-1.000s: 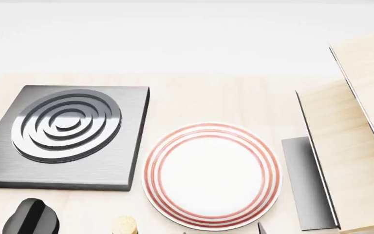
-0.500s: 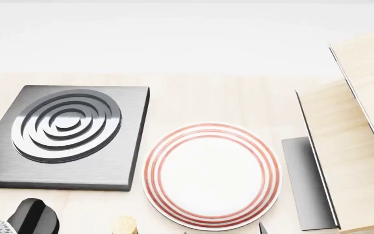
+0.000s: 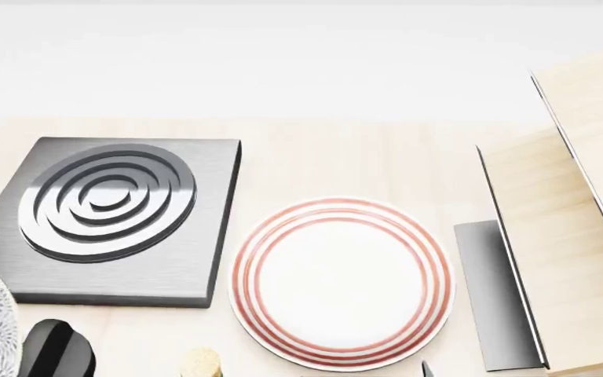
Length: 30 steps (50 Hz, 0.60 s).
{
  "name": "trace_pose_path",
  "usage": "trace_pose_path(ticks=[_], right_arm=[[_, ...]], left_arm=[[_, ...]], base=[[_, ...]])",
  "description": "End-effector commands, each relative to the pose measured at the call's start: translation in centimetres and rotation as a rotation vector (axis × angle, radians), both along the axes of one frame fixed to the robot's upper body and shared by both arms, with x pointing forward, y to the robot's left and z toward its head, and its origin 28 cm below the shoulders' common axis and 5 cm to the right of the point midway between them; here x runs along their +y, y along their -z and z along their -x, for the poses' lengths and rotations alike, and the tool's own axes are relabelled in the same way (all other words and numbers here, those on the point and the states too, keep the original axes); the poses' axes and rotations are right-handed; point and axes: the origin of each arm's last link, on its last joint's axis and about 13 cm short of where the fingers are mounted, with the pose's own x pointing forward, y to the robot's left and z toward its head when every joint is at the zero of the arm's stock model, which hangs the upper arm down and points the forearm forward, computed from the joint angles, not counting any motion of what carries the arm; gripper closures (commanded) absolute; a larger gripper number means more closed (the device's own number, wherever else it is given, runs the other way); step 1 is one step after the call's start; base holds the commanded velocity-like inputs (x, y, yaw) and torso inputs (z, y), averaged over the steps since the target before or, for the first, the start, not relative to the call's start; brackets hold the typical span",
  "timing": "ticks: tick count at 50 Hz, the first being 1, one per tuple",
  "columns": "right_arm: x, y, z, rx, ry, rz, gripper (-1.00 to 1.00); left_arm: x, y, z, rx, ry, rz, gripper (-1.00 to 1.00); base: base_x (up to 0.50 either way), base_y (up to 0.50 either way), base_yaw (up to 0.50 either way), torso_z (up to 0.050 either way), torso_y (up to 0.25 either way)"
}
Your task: Pick up the akita bowl and put it on the plate.
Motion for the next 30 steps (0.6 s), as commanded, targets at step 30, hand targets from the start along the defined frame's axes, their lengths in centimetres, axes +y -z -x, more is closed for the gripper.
trace_pose_path(ticks=[30], right_arm=[[-0.3,0.1,0.0,0.003,0.010,-0.004,-1.00]], left_arm=[[0.7,-5.1,-10.4,0.070,0.169,0.277,1.00]], base=[[0.00,0.00,0.00,0.000,0.000]])
